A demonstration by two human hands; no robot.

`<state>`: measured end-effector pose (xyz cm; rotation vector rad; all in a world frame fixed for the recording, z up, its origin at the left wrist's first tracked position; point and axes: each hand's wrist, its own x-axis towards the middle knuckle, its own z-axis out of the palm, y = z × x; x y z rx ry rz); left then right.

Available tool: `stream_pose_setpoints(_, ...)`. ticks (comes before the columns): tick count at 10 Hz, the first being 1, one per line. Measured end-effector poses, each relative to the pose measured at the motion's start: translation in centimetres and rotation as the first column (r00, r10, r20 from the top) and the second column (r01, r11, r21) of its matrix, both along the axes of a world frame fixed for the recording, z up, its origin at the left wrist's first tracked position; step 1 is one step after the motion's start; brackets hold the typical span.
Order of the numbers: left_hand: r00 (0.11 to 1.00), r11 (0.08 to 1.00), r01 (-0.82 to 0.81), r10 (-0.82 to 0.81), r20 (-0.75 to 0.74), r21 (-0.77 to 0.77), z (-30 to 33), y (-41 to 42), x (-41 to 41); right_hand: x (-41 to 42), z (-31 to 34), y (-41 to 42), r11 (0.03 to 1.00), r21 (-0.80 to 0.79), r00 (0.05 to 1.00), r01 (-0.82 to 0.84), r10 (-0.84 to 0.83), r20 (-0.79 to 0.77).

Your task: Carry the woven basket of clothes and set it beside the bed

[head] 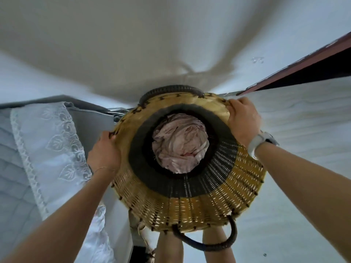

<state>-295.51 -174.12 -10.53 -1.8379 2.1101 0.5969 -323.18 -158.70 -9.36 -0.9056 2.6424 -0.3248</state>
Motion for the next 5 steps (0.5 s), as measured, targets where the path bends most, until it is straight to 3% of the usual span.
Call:
stream_pose_setpoints(2,0.994,0.993,-0.113,0.113,-0.008,-0.036,0.0,-1.5,0.4,-0.7,0.2,-4.2,0.994,0.018,0.994,-0.106,0.106,-0.033)
stream_pose_setpoints(4,0.995,0.996,-0.09,0.089,-0.05,-0.017,0.6,-2.2,-0.2,-0.6,1.2,-4.9,0.988,0.124,0.993,-0.091,0.082,0.08)
stream_pose_setpoints(5,0.982,0.997,-0.071,0.071,-0.172,0.006,0.9,-1.3,-0.6,-0.2,4.0,-4.2,0.985,-0.103,0.959,0.141,-0.11,0.262)
